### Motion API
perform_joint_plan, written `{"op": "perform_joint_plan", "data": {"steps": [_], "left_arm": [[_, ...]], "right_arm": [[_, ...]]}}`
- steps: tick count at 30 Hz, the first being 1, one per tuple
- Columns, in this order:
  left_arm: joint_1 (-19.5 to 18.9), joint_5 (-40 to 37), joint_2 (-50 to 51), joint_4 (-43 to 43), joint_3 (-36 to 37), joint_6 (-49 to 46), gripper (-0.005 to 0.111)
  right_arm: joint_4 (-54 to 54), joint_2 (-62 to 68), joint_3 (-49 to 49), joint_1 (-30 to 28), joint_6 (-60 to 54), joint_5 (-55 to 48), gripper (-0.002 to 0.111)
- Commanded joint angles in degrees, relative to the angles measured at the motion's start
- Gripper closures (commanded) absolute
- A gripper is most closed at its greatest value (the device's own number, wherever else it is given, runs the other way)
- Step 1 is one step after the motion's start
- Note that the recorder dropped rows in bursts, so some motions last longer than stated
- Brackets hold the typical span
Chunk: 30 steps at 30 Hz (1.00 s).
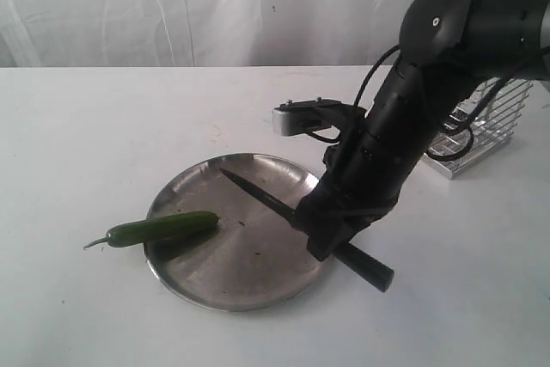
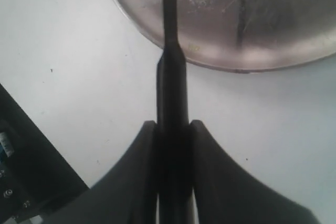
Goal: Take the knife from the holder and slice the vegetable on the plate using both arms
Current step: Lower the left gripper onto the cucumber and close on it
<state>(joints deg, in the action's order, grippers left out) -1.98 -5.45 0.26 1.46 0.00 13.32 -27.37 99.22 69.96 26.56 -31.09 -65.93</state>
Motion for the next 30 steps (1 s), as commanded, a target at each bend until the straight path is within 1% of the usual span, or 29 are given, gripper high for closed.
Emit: {"op": "perform_joint_plan", "data": {"steps": [1,11,17,19,20,22,23,25,26,28,30], "left_arm": [[0.48,10.76,-0.26,5.95,0.0,13.69,0.107],[0.48,28.1,-0.26,5.71,0.0,13.67,0.107],[0.48,46.0,-0.26,5.71,0.0,13.63,0.107],[0.48,45.64,-0.26,5.9,-0.89,12.63,0.107],[0.48,44.53,0.02,5.72,-2.49,12.23,0.107],[0.48,42.86,3.82,3.79,-7.69,12.23,0.107],[0.48,43.13,6.3,1.95,-10.59,11.85,0.107],[0.48,42.49,14.76,-5.42,-17.27,10.61,0.107],[0.48,40.5,20.21,-11.16,-20.84,10.44,0.107],[0.48,33.55,32.73,-25.82,-27.8,14.33,0.107],[1.11,21.98,46.09,-44.0,-35.47,25.75,0.107]], "right_arm": [[-1.21,1.97,-1.82,-0.33,-1.17,1.39,0.108],[-1.16,2.5,-2.06,-0.33,-2.45,6.55,0.108],[-1.05,2.5,-3.5,-0.33,-2.32,15.23,0.108],[-0.75,2.5,-4.04,-0.33,-2.32,15.81,0.108],[-0.76,2.5,-4.16,-0.33,-2.32,15.81,0.108],[-0.76,2.5,-4.16,-0.33,-2.32,16.22,0.108],[-0.89,2.5,-4.16,-0.33,-2.32,16.5,0.108],[-0.9,2.5,-4.16,-0.33,-2.2,17.76,0.108],[-0.9,2.5,-4.16,-0.33,-2.08,18.47,0.108],[-0.9,2.5,-4.16,-0.33,-1.48,20.08,0.108],[-0.9,2.5,-4.28,-0.33,-0.4,21.71,0.108]]}}
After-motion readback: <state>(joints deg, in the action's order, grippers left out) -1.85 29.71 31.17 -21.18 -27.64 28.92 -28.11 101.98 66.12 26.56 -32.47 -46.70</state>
